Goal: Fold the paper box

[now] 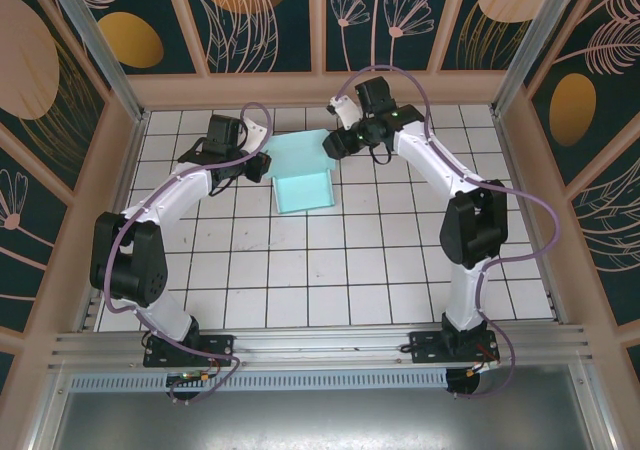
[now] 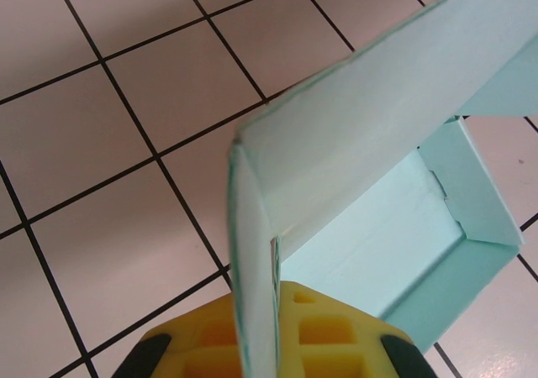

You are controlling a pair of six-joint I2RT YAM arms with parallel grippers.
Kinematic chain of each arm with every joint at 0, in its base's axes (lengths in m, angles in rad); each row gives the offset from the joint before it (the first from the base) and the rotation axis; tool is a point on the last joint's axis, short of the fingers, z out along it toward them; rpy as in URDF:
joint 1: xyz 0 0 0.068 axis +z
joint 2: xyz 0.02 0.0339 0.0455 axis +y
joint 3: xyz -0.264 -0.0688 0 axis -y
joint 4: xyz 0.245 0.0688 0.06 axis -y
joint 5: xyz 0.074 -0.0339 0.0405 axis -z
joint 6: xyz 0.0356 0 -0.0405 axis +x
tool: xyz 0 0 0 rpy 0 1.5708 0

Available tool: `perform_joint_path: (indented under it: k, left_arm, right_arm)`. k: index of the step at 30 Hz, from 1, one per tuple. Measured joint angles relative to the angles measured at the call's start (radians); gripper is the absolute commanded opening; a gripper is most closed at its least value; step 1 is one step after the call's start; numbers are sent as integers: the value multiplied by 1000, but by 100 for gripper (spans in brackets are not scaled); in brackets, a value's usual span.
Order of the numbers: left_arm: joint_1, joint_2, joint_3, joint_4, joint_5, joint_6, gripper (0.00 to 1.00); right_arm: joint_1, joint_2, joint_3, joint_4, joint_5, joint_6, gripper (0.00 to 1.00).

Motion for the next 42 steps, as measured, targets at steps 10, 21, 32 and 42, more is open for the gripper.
perform_joint_path:
  k: [10,21,32,42]
  left_arm:
    - [0,0,0,-3,-3,4,0]
    - [0,0,0,-5,-3,5,0]
    - [0,0,2,-4,-1,4,0]
    - [-1,0,-25,50,-44,-5,0]
  right_arm:
    - [0,41,51,6,-14,16,53]
    - [0,103,67,-23,-32,17,12]
    - [3,107,91,-61,-39,0,0]
    - [26,80,-37,127,23,89,0]
